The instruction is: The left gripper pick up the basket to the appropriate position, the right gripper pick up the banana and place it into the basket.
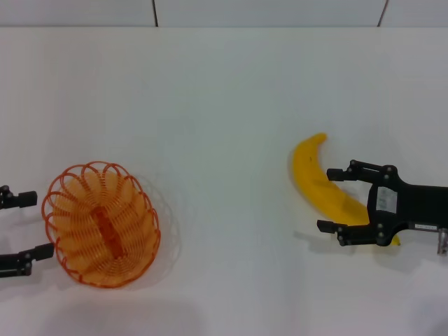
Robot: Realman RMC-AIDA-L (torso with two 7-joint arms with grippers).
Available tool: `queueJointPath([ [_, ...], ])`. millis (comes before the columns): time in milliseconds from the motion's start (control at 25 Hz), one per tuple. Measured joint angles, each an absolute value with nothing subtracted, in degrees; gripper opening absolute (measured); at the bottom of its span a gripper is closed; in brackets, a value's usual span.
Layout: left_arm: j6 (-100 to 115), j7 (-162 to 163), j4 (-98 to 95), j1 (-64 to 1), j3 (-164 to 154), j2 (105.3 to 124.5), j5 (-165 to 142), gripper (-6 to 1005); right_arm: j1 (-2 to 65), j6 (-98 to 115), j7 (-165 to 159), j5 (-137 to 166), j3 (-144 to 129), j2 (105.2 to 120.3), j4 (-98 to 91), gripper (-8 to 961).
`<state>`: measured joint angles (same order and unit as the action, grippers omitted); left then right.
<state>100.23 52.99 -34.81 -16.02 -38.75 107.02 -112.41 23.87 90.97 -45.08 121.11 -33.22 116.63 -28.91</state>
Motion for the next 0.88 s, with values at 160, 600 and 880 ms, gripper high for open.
queueJointPath([
  [160,98.7,53.0,-34.8,-16.6,-38.8,107.87,-112.4,877,23.9,90.9,-45.1,121.1,-33.2,116.64,-28.8,882],
  [600,98.1,55.0,-35.2,-20.6,-39.2,111.19,-116.5,877,26.4,90.8,-45.0,121.0,-33.2,116.72,-26.3,882],
  [880,98.1,56.0,-35.3,-21.6,-39.5,111.53,-116.6,876,26.5,90.8,-45.0,121.0,-33.2,116.72,-26.4,883],
])
